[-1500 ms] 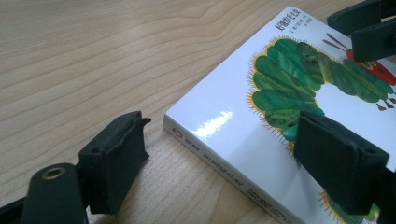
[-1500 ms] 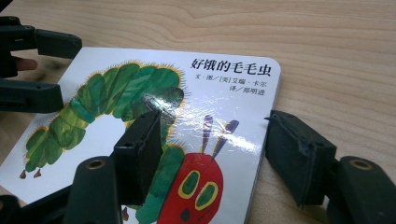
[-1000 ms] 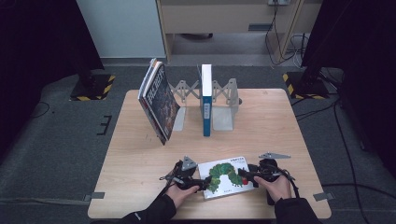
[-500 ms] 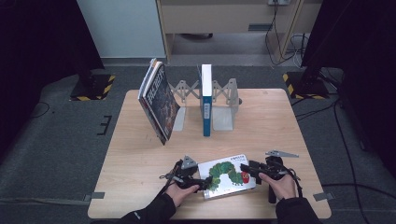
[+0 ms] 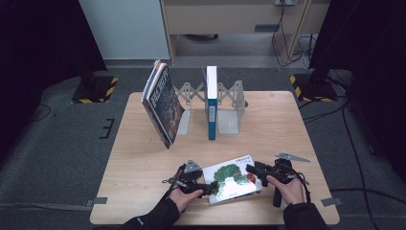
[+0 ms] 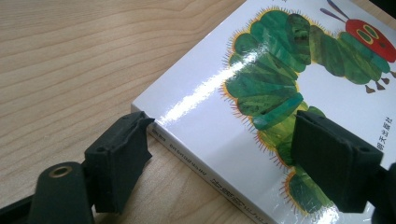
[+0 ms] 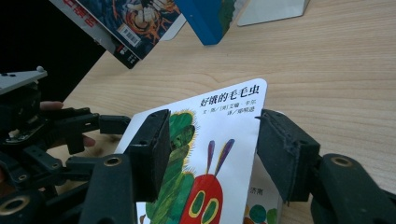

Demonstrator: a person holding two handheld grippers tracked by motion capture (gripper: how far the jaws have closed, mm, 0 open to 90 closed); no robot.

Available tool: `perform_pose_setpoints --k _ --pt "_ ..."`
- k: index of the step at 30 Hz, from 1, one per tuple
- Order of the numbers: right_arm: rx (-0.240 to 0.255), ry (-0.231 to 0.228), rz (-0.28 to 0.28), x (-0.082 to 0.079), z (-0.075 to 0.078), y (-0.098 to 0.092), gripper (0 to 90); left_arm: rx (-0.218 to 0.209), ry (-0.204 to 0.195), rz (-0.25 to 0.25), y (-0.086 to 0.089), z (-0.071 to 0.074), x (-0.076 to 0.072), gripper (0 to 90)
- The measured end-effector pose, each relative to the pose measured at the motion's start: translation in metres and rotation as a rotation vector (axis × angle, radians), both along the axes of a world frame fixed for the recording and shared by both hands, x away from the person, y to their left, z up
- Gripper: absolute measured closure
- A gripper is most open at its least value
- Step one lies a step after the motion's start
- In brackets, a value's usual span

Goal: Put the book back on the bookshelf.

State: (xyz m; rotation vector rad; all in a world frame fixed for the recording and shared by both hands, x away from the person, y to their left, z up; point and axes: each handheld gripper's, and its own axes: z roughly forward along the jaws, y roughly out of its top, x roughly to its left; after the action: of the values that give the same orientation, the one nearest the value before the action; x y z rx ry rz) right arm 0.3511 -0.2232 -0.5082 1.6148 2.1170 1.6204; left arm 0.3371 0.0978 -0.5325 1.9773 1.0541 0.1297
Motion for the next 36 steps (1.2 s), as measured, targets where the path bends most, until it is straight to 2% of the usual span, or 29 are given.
perform_pose_setpoints --k 5,9,12,18,24,25,26,28,36 --pt "0.028 -0.006 -0.007 -0.003 0.002 0.0 42.3 -0.009 0.004 -0.004 0.0 -0.001 0.0 15.9" --pt "0.002 -0.004 0.0 -0.004 0.003 0.001 41.0 -0.011 0.0 -0.005 -0.001 -0.001 0.0 15.0" --pt "0.011 0.02 0.008 -0.006 0.002 0.002 40.5 -0.018 0.002 -0.005 -0.001 -0.001 0.001 14.3" --pt "-0.01 0.035 0.01 -0.006 -0.001 0.001 40.3 -0.014 -0.004 -0.01 -0.002 -0.002 0.001 14.1" --pt "0.032 0.053 0.012 -0.008 -0.001 -0.002 41.7 -0.026 -0.001 -0.012 -0.001 -0.002 0.001 13.5" --pt "0.04 0.069 0.036 -0.008 -0.001 -0.002 45.0 -0.034 0.004 -0.012 -0.001 -0.002 0.002 13.4" --pt "0.045 0.078 0.05 -0.009 -0.002 0.0 43.8 -0.034 0.003 -0.013 -0.001 -0.002 0.002 13.4" --pt "0.012 0.071 0.064 -0.008 -0.002 0.004 43.6 -0.034 0.002 -0.013 -0.001 -0.002 0.002 13.3" --pt "-0.019 0.09 0.095 -0.002 -0.007 0.008 45.9 -0.032 0.002 -0.014 -0.002 -0.002 0.002 13.0"
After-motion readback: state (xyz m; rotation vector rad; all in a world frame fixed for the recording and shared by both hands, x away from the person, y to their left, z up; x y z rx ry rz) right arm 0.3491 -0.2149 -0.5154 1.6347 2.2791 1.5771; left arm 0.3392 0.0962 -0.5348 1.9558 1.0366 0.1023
